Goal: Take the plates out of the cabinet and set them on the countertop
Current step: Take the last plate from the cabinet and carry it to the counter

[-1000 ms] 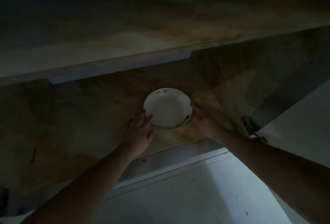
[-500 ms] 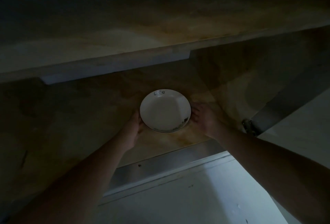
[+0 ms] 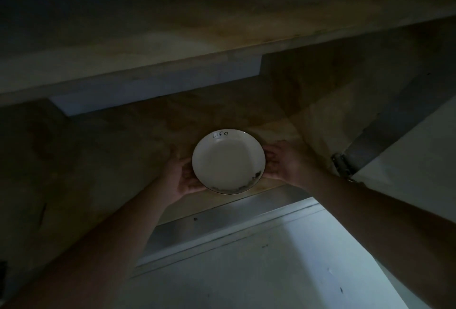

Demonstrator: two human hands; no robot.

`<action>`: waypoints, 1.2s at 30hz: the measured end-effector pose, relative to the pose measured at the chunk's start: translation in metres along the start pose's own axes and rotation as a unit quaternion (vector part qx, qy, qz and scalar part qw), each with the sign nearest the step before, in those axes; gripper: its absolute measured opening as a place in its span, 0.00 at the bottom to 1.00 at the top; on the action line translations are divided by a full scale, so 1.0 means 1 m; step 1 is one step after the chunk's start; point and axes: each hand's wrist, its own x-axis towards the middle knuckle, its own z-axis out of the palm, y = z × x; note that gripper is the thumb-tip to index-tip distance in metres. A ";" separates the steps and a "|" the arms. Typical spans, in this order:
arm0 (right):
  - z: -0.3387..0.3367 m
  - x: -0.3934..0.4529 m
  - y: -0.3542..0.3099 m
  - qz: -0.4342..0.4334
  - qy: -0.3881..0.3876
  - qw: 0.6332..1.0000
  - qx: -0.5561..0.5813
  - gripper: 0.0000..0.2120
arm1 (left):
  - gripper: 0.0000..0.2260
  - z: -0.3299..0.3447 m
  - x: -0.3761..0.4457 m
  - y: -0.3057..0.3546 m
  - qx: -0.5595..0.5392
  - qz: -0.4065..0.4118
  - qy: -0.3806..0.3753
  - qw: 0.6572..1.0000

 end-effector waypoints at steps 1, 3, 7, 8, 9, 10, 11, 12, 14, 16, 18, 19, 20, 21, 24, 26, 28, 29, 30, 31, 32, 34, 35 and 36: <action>0.000 -0.002 0.000 0.001 -0.002 1.000 0.001 0.23 | 0.34 -0.001 -0.003 0.000 0.000 0.001 -0.005 1.000; -0.001 -0.007 0.000 0.000 -0.007 1.000 -0.001 0.23 | 0.34 -0.003 -0.008 0.000 -0.006 -0.001 -0.016 1.000; -0.001 -0.018 0.001 0.003 -0.008 1.000 -0.009 0.22 | 0.34 -0.009 -0.021 -0.001 -0.031 0.008 -0.017 0.999; 0.000 -0.021 0.002 0.004 -0.007 1.000 -0.012 0.23 | 0.34 -0.010 -0.024 -0.002 -0.033 0.011 -0.016 0.999; 0.001 -0.024 0.003 0.004 -0.006 1.000 -0.016 0.23 | 0.35 -0.013 -0.028 -0.004 -0.035 0.014 -0.016 0.999; 0.002 -0.027 0.004 0.003 -0.005 1.000 -0.020 0.23 | 0.36 -0.015 -0.032 -0.005 -0.036 0.016 -0.016 0.999; 0.004 -0.030 0.005 0.002 -0.005 1.000 -0.023 0.23 | 0.36 -0.017 -0.036 -0.006 -0.040 0.016 -0.015 0.999; 0.005 -0.033 0.006 0.001 -0.005 1.000 -0.027 0.23 | 0.37 -0.018 -0.042 -0.007 -0.043 0.014 -0.015 0.999; 0.007 -0.038 0.009 0.002 -0.004 0.999 -0.038 0.22 | 0.36 -0.019 -0.052 -0.009 -0.043 0.010 -0.011 0.999; 0.007 -0.044 0.014 0.005 -0.009 0.999 -0.046 0.22 | 0.35 -0.019 -0.062 -0.011 -0.039 0.007 -0.011 0.999; 0.009 -0.053 0.017 0.003 -0.023 0.998 -0.054 0.21 | 0.35 -0.020 -0.072 -0.012 -0.037 0.007 -0.010 0.999; 0.010 -0.059 0.018 0.002 -0.031 0.998 -0.058 0.19 | 0.34 -0.020 -0.078 -0.012 -0.037 0.005 -0.008 0.999; 0.011 -0.066 0.019 0.002 -0.038 0.997 -0.061 0.18 | 0.34 -0.021 -0.086 -0.012 -0.039 0.002 -0.006 0.999; 0.013 -0.073 0.019 0.000 -0.044 0.997 -0.061 0.17 | 0.34 -0.022 -0.093 -0.011 -0.043 -0.001 -0.003 0.999; 0.021 -0.101 0.018 0.006 -0.042 0.997 -0.057 0.17 | 0.34 -0.022 -0.123 -0.012 -0.045 -0.018 0.005 0.999; 0.027 -0.127 0.017 0.019 -0.033 0.996 -0.076 0.17 | 0.34 -0.020 -0.151 -0.014 -0.044 -0.035 0.017 0.998; 0.036 -0.154 0.013 0.033 -0.022 0.996 -0.085 0.15 | 0.33 -0.019 -0.181 -0.015 -0.049 -0.044 0.029 0.997; 0.040 -0.168 0.012 0.042 -0.014 0.996 -0.081 0.14 | 0.33 -0.017 -0.195 -0.016 -0.048 -0.047 0.034 0.997; 0.044 -0.183 0.010 0.049 -0.007 0.996 -0.076 0.13 | 0.32 -0.016 -0.210 -0.018 -0.045 -0.048 0.040 0.997; 0.048 -0.197 0.008 0.054 -0.002 0.996 -0.072 0.12 | 0.31 -0.015 -0.224 -0.019 -0.046 -0.049 0.045 0.997; 0.053 -0.212 0.006 0.059 0.002 0.996 -0.068 0.11 | 0.30 -0.013 -0.238 -0.020 -0.051 -0.051 0.049 0.996; 0.060 -0.241 0.001 0.066 0.010 0.996 -0.062 0.09 | 0.28 -0.009 -0.267 -0.021 -0.061 -0.054 0.056 0.995; 0.064 -0.255 -0.002 0.070 0.014 0.996 -0.061 0.09 | 0.27 -0.006 -0.281 -0.020 -0.065 -0.055 0.060 0.995; 0.067 -0.270 -0.006 0.076 0.016 0.995 -0.060 0.09 | 0.26 -0.003 -0.297 -0.019 -0.070 -0.058 0.065 0.994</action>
